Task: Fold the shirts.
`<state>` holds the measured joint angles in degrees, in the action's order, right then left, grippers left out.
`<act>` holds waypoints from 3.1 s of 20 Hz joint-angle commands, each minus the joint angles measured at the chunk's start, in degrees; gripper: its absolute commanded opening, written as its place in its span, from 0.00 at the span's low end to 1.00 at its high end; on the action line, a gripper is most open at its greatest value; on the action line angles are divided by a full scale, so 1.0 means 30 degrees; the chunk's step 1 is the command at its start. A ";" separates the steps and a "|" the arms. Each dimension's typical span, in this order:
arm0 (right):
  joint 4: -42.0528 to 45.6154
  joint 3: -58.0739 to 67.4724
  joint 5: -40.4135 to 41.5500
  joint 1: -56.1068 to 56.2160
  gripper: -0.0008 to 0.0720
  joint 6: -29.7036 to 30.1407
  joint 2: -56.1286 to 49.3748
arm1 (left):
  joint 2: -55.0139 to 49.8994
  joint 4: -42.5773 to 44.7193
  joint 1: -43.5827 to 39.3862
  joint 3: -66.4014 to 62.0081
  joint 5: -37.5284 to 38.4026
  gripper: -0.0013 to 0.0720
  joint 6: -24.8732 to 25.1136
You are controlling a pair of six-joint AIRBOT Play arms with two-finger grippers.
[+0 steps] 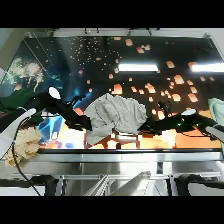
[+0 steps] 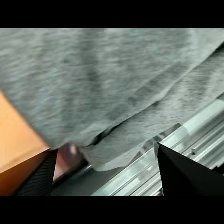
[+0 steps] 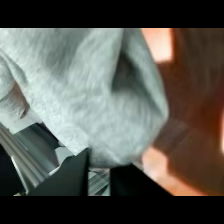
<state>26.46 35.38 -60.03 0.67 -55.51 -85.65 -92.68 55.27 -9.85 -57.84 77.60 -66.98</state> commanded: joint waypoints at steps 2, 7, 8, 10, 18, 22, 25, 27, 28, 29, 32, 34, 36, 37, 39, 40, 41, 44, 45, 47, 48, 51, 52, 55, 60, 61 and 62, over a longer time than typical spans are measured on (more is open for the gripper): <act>-0.1596 0.2076 -0.0823 0.0780 0.03 0.0568 -0.0612 | -0.1268 -0.3687 0.0000 0.0219 -0.1348 0.61 0.2659; -0.2069 0.4087 -0.6266 -0.0597 0.03 -0.0095 0.2645 | 0.1472 -0.6579 0.0947 -0.0189 0.1421 0.03 0.4350; -0.2827 0.4626 -0.7359 -0.1282 0.03 -0.0153 0.3891 | 0.2863 -0.7351 0.1698 -0.0765 0.2499 0.03 0.4320; -0.5530 0.6098 -0.8517 -0.3271 0.03 -0.0131 0.6856 | 0.5894 -0.9049 0.3650 -0.2565 0.4364 0.03 0.3927; -1.2320 0.9646 -0.6535 -1.0025 0.03 0.1297 1.4258 | 1.5132 -0.9828 1.2233 -0.9063 0.2659 0.06 0.3679; -0.7847 0.9639 -0.3934 -0.7847 0.03 0.1297 1.3996 | 1.5059 -0.9821 1.1606 -0.7490 0.2696 0.06 0.3934; -0.4007 0.9639 -0.1107 -0.4583 0.03 0.1304 1.1737 | 1.3005 -0.8961 0.9071 -0.4991 0.2710 0.06 0.4488; -0.2011 0.9639 0.0692 -0.2732 0.03 0.1290 0.9340 | 1.1162 -0.6951 0.7490 -0.3628 0.1778 0.06 0.5049; -0.1457 0.9646 0.1486 -0.2149 0.03 0.1297 0.7941 | 1.0207 -0.5967 0.6849 -0.3075 0.0758 0.06 0.5064; -0.1180 0.9653 0.2310 -0.1829 0.03 0.1290 0.6360 | 0.9092 -0.5013 0.6339 -0.2674 -0.0262 0.06 0.5064; -0.1668 0.9828 0.3162 -0.2244 0.39 0.1217 0.2339 | 0.5530 -0.3060 0.5836 -0.3257 -0.1202 0.31 0.5020; -0.2047 0.9981 0.1982 -0.3490 0.65 0.1217 0.1275 | 0.3402 -0.2149 0.6426 -0.4860 -0.0313 0.49 0.4262; -0.1355 0.9981 0.0022 -0.5348 0.64 0.1049 0.1443 | 0.1807 -0.2098 0.7621 -0.6470 0.1829 0.49 0.3315; -0.0474 0.9952 -0.1202 -0.6433 0.64 0.0532 0.1545 | 0.1137 -0.2084 0.8218 -0.6965 0.2994 0.49 0.2674; 0.2441 0.9493 -0.3198 -0.8007 0.64 -0.0860 0.1574 | 0.0532 -0.2055 0.9238 -0.6426 0.3898 0.49 0.2237; 0.3898 0.8867 -0.3512 -0.8437 0.64 -0.1384 0.1574 | 0.0474 -0.1741 0.9668 -0.5588 0.3687 0.49 0.2237; 0.4983 0.8116 -0.3351 -0.8670 0.64 -0.1515 0.1566 | 0.0481 -0.1333 1.0025 -0.4568 0.3111 0.49 0.2244; 0.6076 0.5712 -0.1515 -0.8757 0.64 -0.1508 0.1464 | 0.0481 -0.0270 1.0550 -0.2164 0.0699 0.49 0.2324; 0.6054 0.5129 -0.1107 -0.8757 0.64 -0.1508 0.1304 | 0.0481 -0.0328 1.0542 -0.1668 -0.0109 0.49 0.2324; 0.5931 0.4473 -0.1158 -0.8721 0.64 -0.1515 0.0568 | 0.0481 -0.0306 1.0316 -0.1005 -0.1800 0.49 0.2331; 0.5778 0.4277 -0.1297 -0.8684 0.64 -0.1523 0.0138 | 0.0481 -0.0306 1.0040 -0.0882 -0.2397 0.49 0.2331; 0.5508 0.4036 -0.1260 -0.7715 0.64 -0.1523 -0.1333 | 0.0415 -0.0284 0.9078 -0.0896 -0.3446 0.49 0.2382; 0.5071 0.4036 -0.1260 -0.7242 0.64 -0.1508 -0.1778 | 0.0226 -0.0299 0.8706 -0.0925 -0.3745 0.49 0.2382; 0.3118 0.4116 -0.0933 -0.5901 0.64 -0.0860 -0.2637 | -0.1231 -0.0532 0.7424 -0.1858 -0.3825 0.49 0.2375; 0.1690 0.4830 -0.2200 -0.5472 0.03 -0.0408 -0.2565 | -0.3745 -0.1741 0.5209 -0.4685 -0.2616 0.25 0.2375; 0.1865 0.5042 -0.2900 -0.5479 0.03 -0.0291 -0.2353 | -0.3993 -0.1406 0.5115 -0.5115 -0.1719 0.02 0.2368; 0.2113 0.5319 -0.3752 -0.5646 0.03 -0.0284 -0.1931 | -0.3949 -0.1275 0.5217 -0.5435 -0.0765 0.02 0.2149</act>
<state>34.98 49.69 -64.53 -16.32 -57.10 -92.82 -102.30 50.98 7.42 -70.57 69.80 -59.79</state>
